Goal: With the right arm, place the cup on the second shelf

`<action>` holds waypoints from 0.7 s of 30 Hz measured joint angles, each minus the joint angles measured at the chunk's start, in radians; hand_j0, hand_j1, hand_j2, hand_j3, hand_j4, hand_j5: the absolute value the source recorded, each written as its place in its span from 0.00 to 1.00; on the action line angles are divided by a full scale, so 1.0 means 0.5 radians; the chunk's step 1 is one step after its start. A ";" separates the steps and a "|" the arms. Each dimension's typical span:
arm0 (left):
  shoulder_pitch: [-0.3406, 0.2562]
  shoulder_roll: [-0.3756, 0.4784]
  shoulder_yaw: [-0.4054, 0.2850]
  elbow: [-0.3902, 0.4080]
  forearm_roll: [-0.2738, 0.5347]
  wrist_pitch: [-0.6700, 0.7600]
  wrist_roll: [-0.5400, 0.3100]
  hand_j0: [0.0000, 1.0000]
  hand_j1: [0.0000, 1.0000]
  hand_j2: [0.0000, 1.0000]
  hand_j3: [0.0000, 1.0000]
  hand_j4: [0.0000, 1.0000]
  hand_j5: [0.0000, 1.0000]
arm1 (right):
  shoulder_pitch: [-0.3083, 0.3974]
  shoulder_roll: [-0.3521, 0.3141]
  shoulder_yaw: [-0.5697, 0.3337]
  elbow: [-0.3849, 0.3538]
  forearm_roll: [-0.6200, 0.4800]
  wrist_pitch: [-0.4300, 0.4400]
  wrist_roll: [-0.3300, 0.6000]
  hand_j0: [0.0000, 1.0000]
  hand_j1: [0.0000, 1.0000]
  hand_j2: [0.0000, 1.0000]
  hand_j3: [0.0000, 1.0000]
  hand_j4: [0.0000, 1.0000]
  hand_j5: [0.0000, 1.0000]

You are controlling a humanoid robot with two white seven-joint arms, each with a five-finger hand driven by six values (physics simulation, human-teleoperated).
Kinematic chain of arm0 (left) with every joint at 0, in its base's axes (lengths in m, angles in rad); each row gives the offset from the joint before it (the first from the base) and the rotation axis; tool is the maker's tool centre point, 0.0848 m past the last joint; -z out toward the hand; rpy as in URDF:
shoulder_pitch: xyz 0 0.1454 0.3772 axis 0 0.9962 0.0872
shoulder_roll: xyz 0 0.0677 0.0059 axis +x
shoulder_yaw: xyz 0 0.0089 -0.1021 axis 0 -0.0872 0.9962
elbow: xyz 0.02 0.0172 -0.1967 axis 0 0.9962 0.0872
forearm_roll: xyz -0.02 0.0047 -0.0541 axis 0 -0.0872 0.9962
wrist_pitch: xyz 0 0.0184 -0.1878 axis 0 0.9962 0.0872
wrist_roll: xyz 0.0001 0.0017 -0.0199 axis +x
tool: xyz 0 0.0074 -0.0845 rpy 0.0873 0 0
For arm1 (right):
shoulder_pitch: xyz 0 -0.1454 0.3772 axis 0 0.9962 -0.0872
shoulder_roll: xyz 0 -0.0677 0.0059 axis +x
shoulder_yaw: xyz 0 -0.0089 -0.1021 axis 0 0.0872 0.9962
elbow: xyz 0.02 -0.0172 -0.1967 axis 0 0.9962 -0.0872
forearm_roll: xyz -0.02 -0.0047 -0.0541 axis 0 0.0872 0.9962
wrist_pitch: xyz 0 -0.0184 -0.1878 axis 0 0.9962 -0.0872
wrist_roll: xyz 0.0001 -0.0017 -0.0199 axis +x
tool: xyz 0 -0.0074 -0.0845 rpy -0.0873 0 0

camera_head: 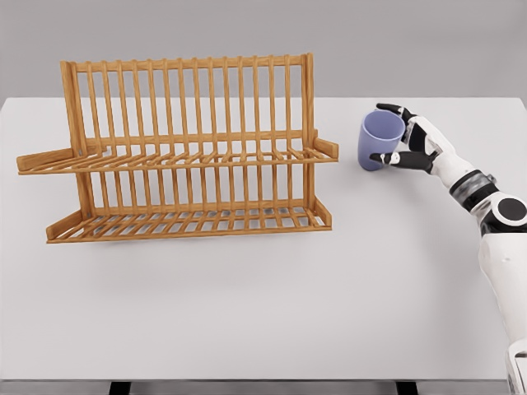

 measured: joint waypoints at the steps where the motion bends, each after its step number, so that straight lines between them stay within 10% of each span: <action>1: 0.000 0.000 0.000 0.000 0.000 0.000 0.000 1.00 1.00 1.00 1.00 1.00 1.00 | -0.003 0.000 0.000 -0.004 0.001 -0.003 0.000 0.68 0.68 0.68 0.68 0.68 0.68; 21: 0.000 0.000 0.000 0.000 0.000 0.000 0.000 1.00 1.00 1.00 1.00 1.00 1.00 | 0.181 -0.028 -0.099 -0.481 -0.012 -0.012 0.002 0.58 0.58 0.58 0.58 0.58 0.58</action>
